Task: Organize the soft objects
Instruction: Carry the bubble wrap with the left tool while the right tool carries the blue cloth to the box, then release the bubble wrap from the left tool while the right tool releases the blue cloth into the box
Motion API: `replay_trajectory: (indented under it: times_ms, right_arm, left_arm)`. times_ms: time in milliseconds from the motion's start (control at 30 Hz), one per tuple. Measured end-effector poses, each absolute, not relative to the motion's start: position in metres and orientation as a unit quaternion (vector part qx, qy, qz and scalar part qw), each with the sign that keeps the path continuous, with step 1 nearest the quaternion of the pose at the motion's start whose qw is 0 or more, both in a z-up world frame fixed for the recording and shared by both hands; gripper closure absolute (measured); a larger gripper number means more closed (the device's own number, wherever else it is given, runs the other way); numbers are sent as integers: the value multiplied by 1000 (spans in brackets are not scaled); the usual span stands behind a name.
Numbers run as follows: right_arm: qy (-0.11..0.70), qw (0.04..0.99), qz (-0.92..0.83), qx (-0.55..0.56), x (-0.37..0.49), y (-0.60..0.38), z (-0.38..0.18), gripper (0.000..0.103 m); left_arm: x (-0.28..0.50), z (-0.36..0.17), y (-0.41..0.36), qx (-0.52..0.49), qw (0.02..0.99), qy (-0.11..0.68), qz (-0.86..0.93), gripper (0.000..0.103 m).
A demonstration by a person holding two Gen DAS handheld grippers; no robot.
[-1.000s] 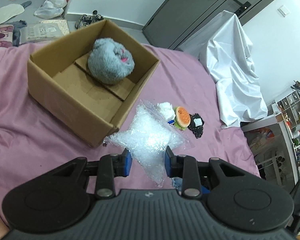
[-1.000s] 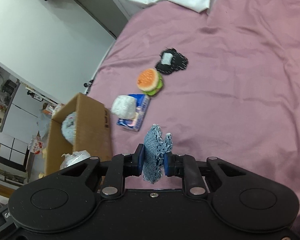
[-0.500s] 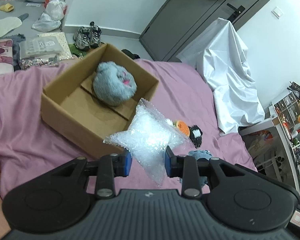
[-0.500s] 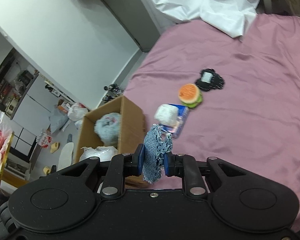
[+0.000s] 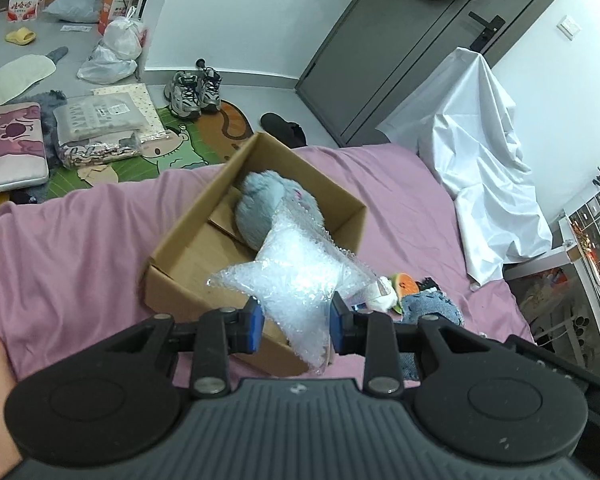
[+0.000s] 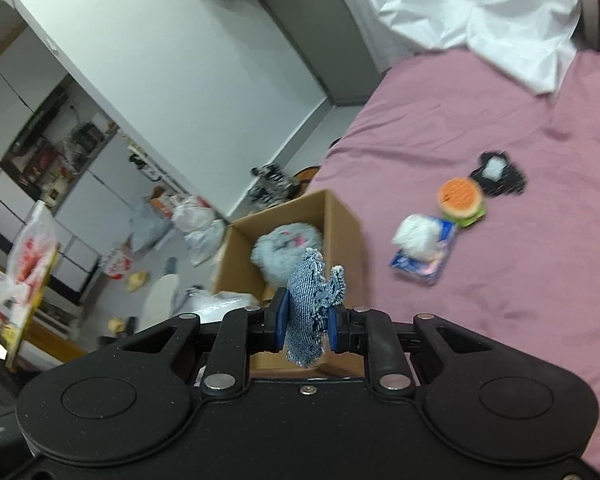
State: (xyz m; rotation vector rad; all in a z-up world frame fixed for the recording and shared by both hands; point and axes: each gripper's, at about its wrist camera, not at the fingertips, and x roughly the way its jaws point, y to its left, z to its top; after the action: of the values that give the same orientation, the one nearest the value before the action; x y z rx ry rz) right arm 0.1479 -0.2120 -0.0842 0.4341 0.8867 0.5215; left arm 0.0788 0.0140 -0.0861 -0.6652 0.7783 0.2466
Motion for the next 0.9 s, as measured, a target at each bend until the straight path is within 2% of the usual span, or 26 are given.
replay_trajectory:
  times_ms: [900]
  right_arm:
    - [409, 852, 305, 115, 192, -135, -88, 83]
  left_arm:
    - [126, -102, 87, -259, 863, 418, 112, 72]
